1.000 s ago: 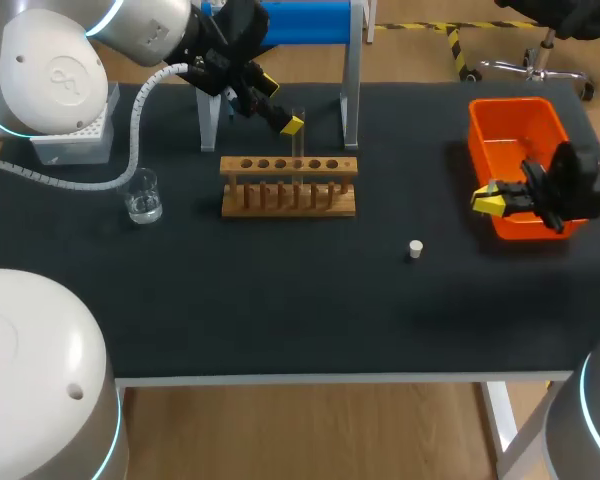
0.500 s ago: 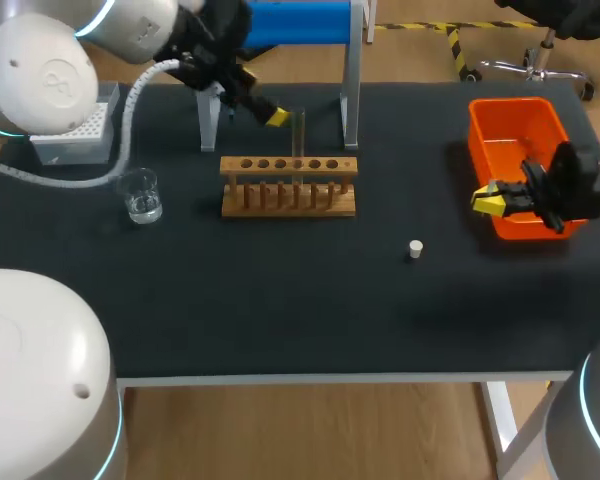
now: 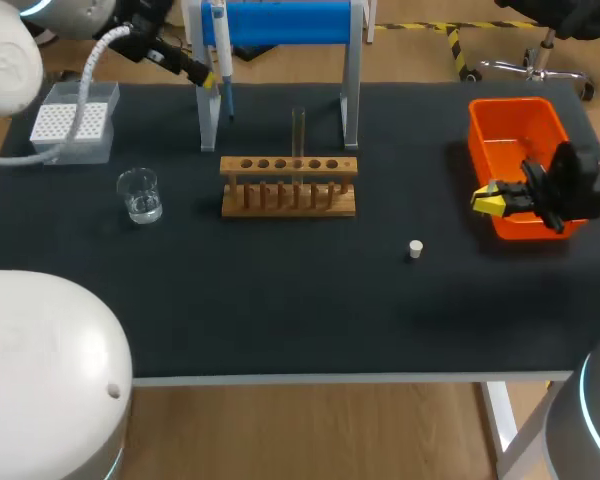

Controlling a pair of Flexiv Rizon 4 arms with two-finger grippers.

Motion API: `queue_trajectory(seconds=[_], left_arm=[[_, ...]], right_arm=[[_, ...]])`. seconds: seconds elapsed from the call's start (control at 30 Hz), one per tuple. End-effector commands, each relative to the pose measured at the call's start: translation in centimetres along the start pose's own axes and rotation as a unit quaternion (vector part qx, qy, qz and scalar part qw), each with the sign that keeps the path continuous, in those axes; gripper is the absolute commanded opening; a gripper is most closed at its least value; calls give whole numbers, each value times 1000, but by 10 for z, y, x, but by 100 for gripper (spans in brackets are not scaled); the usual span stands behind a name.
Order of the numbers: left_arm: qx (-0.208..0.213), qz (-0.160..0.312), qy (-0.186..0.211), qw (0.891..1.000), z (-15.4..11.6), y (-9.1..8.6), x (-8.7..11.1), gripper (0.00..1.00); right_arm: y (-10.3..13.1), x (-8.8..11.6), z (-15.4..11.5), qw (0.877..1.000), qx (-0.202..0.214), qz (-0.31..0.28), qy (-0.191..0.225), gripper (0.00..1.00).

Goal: Invert the test tube, pick up the pipette, mount the tip to pipette, aspirate from beaker and dispense into the tube, eject the tip, return the pipette, and cap with the stopper.

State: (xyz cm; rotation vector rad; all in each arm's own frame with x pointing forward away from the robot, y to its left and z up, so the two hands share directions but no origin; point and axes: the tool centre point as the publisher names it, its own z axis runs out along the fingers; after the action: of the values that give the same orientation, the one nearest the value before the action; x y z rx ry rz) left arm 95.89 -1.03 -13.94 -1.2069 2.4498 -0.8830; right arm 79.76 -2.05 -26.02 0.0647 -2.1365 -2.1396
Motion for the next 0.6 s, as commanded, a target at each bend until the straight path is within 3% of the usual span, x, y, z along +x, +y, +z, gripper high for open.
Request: queue_trajectory(seconds=[0.03, 0.37, 0.6], left_arm=[[-8, -39, -38, 998, 11, -6, -16, 100], [6, -105, -92, 990, 26, -19, -43, 100], [36, -119, -105, 987, 32, -27, -56, 100]], right_arm=[[0, 0, 0, 1000, 0, 0, 0, 0], [0, 0, 0, 1000, 0, 0, 0, 0], [0, 0, 0, 1000, 0, 0, 0, 0]])
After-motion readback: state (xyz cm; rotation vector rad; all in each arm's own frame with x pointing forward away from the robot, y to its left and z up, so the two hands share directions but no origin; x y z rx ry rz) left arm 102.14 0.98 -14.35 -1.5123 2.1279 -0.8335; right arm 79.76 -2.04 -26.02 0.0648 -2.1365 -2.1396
